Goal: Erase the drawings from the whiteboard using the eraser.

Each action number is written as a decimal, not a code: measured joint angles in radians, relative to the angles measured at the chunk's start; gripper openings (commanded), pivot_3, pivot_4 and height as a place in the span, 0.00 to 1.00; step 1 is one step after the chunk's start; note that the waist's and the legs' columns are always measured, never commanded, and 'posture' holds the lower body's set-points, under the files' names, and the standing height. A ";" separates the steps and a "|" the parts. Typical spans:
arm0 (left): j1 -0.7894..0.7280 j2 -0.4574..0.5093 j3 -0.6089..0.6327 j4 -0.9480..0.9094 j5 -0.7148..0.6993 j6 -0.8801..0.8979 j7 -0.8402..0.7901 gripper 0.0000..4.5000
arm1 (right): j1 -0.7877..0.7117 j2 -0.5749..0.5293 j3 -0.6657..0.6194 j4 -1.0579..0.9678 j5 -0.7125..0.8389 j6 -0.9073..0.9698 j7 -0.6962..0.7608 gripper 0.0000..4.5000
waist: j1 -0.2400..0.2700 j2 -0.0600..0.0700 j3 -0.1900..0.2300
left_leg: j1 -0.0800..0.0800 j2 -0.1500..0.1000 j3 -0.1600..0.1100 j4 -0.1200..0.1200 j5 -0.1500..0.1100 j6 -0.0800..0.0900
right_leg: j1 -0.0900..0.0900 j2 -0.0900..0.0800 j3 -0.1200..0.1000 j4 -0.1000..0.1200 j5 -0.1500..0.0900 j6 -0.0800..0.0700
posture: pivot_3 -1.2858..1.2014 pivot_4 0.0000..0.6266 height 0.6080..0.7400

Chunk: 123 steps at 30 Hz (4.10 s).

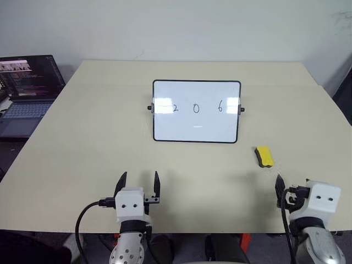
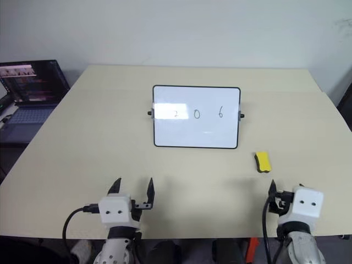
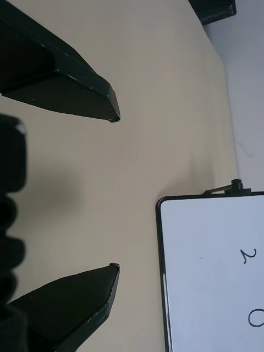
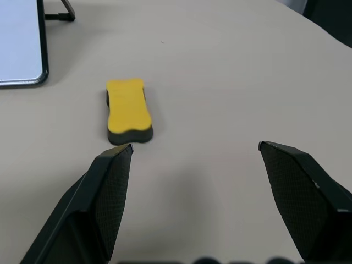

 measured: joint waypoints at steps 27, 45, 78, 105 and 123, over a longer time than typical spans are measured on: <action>-0.055 0.053 0.087 0.044 -0.077 -0.030 -0.037 1.00 | -0.079 0.050 -0.012 0.064 -0.020 0.017 -0.012 0.88 | 0.000 0.000 0.000 | 0.001 0.000 0.000 0.000 0.000 0.000 | 0.000 0.000 0.000 0.000 0.000 0.000 | 0.52 0.24 1.00; -0.589 0.393 0.244 0.249 -0.380 0.213 -0.312 1.00 | -0.295 -0.060 -0.056 0.165 0.065 0.155 0.061 0.88 | 0.003 -0.001 0.005 | 0.002 0.001 -0.007 0.002 0.005 0.000 | -0.001 0.009 -0.012 0.006 0.006 -0.012 | 0.52 0.24 1.00; -1.027 0.927 0.392 0.584 -0.901 0.664 -1.350 1.00 | -0.653 -0.174 -0.088 0.250 0.166 0.520 0.078 0.88 | -0.005 0.006 0.001 | 0.001 -0.001 -0.006 -0.001 0.002 -0.002 | -0.002 0.001 -0.006 0.003 0.003 -0.009 | 0.52 0.24 1.00; -1.143 0.894 0.356 0.715 -0.814 0.540 -1.404 1.00 | -0.682 -0.171 -0.070 0.310 0.165 0.504 0.041 0.88 | -0.006 0.006 0.001 | 0.001 -0.001 -0.005 -0.001 0.002 -0.001 | -0.003 0.001 -0.004 0.004 0.003 -0.009 | 0.52 0.24 1.00; -1.177 0.884 0.333 0.761 -0.776 0.493 -1.428 1.00 | -0.728 -0.192 -0.027 0.438 0.151 0.501 0.056 0.88 | -0.006 0.006 0.001 | 0.000 -0.001 -0.005 -0.001 0.002 -0.001 | -0.003 0.001 -0.004 0.004 0.003 -0.009 | 0.52 0.24 1.00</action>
